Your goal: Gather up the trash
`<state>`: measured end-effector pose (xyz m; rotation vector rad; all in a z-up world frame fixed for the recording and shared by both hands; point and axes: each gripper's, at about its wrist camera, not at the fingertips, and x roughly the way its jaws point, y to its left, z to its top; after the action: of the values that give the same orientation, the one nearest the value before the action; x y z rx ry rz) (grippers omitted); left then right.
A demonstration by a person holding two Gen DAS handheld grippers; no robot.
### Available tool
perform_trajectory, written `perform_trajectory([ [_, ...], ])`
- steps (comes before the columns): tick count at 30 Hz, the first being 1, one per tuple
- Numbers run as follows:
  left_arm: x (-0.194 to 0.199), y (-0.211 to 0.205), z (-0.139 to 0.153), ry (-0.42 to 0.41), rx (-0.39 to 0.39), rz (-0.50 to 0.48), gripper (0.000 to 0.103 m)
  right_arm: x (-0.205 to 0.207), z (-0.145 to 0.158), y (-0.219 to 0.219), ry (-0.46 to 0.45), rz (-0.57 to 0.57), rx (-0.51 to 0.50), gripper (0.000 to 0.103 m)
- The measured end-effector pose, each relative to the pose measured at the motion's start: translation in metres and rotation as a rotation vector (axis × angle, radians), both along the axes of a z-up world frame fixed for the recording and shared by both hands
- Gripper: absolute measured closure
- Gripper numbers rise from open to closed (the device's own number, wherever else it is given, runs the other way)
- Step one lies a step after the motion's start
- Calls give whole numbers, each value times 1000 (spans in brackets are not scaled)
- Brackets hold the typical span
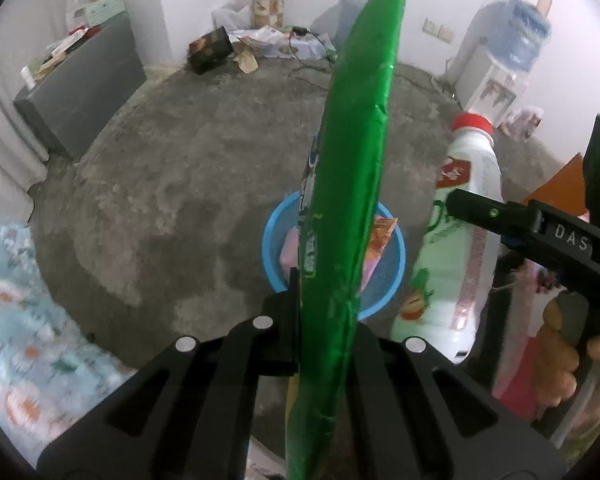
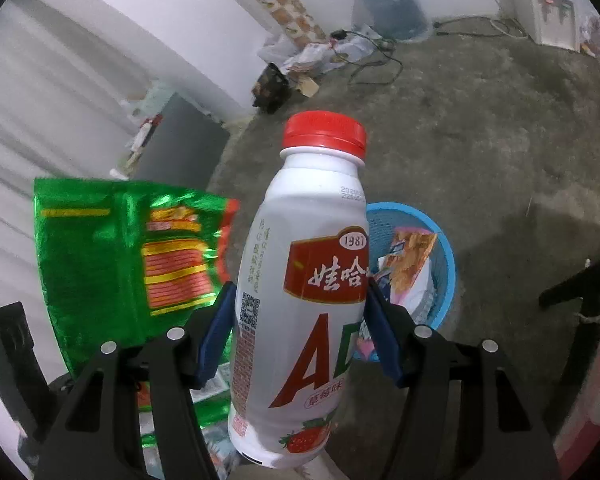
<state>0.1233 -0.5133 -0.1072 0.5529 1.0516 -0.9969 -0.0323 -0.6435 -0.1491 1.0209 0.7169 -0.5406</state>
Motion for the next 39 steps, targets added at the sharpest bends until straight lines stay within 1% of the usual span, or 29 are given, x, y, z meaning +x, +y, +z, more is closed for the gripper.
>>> perform_trajectory([
  [1,2,-14,-14,11,16,6,92,10,-15,-6,23,12,-8,40],
  [2,3,-26,-26,24,41,26,55,20,-29,-12,54,21,-8,37],
  [3,5,-37,-43,23,86,61,27,25,-46,-17,89,22,0,34],
  [4,5,-43,-49,20,99,69,26,30,-69,-21,144,7,22,31],
  [6,6,-48,-60,10,122,75,26,29,-100,-25,242,-39,70,31],
  [7,7,-46,-60,17,119,80,26,21,-112,-26,254,-75,95,31],
  [9,8,-38,-52,41,80,74,24,5,-121,-23,199,-116,123,31],
  [10,11,-32,-45,38,60,66,23,-2,-123,-21,181,-123,127,31],
  [13,14,-13,-21,-7,15,57,22,-19,-117,-14,146,-138,91,31],
  [15,9,-2,-2,-11,-11,44,22,-26,-112,-13,124,-142,74,31],
  [18,4,19,25,8,-58,29,22,-31,-109,-17,97,-162,68,31],
  [20,2,38,43,33,-90,20,22,-30,-101,-19,62,-165,64,31],
  [21,1,47,50,33,-101,19,22,-27,-94,-17,46,-154,49,31],
  [23,0,77,73,31,-141,20,21,-16,-75,-3,45,-117,-17,31],
  [24,-2,86,81,29,-156,24,19,-8,-64,5,66,-100,-69,31],
  [25,-1,106,94,19,-188,29,19,1,-53,14,93,-79,-126,31],
  [27,0,132,110,-2,-224,40,18,26,-30,36,135,-11,-247,31],
  [29,6,165,127,-31,-255,68,16,54,-2,64,138,83,-338,31],
  [30,9,180,133,-38,-269,87,15,68,18,82,122,135,-387,31],
  [31,13,200,142,-42,-293,116,15,73,31,93,107,160,-414,31],
  [33,21,234,154,-37,-333,165,13,84,71,123,51,216,-485,31],
  [34,26,261,160,-33,-362,203,12,86,88,135,28,230,-515,27],
  [35,27,281,164,-48,-378,243,11,85,110,150,-1,240,-558,20],
  [36,27,292,167,-68,-385,271,11,85,127,164,-26,248,-599,18],
  [37,28,313,171,-87,-402,318,11,84,148,183,-55,269,-657,14],
  [38,27,332,174,-99,-416,358,10,84,161,198,-70,291,-700,10],
  [39,26,354,179,-121,-424,415,10,84,173,212,-83,316,-741,8],
])
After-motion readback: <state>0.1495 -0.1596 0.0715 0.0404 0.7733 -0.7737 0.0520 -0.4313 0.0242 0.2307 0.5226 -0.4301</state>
